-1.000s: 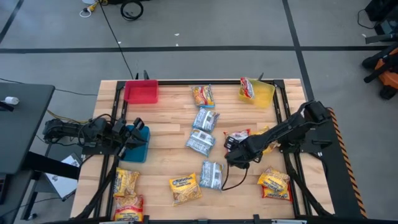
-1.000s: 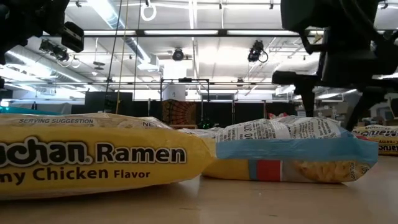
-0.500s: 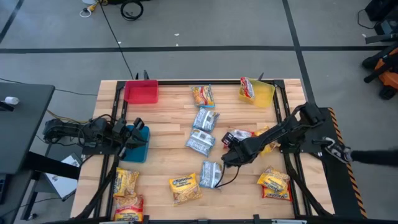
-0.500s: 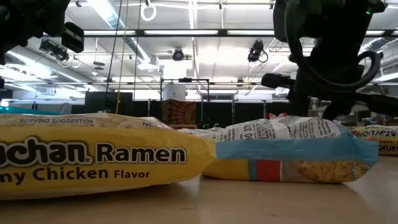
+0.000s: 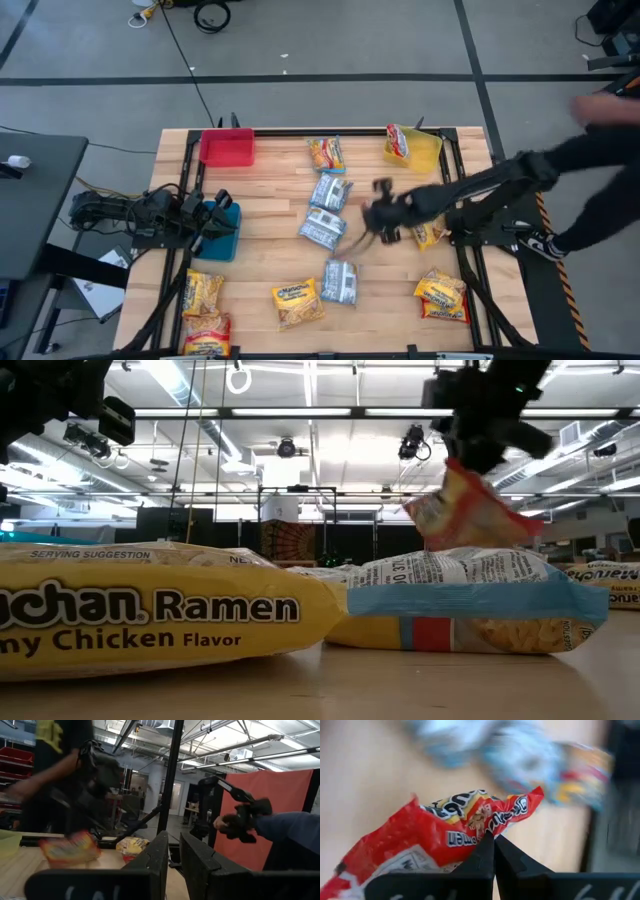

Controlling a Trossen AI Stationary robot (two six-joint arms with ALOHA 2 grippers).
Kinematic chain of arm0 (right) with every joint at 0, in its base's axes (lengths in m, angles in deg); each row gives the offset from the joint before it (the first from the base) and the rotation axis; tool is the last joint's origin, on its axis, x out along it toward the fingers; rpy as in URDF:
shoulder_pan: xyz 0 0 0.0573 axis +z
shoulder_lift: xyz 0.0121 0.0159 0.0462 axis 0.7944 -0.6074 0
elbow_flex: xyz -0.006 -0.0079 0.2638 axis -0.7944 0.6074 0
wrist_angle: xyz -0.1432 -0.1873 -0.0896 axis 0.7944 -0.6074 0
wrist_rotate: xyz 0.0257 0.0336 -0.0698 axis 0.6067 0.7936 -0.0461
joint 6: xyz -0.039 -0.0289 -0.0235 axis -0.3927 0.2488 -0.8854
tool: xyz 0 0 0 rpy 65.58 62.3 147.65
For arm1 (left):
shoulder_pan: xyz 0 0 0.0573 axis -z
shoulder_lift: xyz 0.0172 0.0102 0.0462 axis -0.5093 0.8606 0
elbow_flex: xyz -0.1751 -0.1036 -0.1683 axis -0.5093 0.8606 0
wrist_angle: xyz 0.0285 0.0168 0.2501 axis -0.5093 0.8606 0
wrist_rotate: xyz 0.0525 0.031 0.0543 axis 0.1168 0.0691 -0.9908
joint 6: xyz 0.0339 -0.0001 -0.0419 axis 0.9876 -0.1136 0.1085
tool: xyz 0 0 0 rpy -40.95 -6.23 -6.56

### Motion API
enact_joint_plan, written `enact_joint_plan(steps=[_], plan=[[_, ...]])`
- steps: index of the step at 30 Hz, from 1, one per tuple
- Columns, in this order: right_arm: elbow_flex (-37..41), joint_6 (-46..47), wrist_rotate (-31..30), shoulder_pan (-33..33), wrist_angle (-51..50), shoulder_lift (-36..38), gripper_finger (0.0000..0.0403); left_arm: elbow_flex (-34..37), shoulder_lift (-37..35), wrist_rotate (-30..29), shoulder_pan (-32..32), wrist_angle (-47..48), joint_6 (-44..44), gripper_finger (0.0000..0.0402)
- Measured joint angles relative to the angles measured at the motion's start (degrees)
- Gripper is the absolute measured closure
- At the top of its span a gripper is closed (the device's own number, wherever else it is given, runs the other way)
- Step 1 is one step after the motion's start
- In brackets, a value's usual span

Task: Sort Maruchan noodles
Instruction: Put the red noodle pack into the yellow bin

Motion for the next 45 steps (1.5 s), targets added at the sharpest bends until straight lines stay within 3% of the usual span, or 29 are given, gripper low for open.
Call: enact_joint_plan(steps=[11, 17, 31, 45], plan=[[0.15, 15.62, -1.34, -31.96, 2.28, 15.11, 0.04, 0.02, 0.0, 0.02, -0.01, 0.2, -1.31, 0.0349], [6.25, 17.39, -3.48, -42.54, 10.91, 19.41, 0.0401, 0.0, 0.02, 0.02, -0.01, -0.88, -1.6, 0.0349], [24.07, 3.05, -6.19, -47.42, 34.74, 19.45, 0.04, 0.02, 0.02, -0.28, 0.01, -2.45, -5.05, 0.0349], [26.72, -9.52, -5.8, -52.17, 43.11, 19.47, 0.04, 0.01, 0.02, -2.83, -0.01, -5.38, -4.98, 0.0349]])
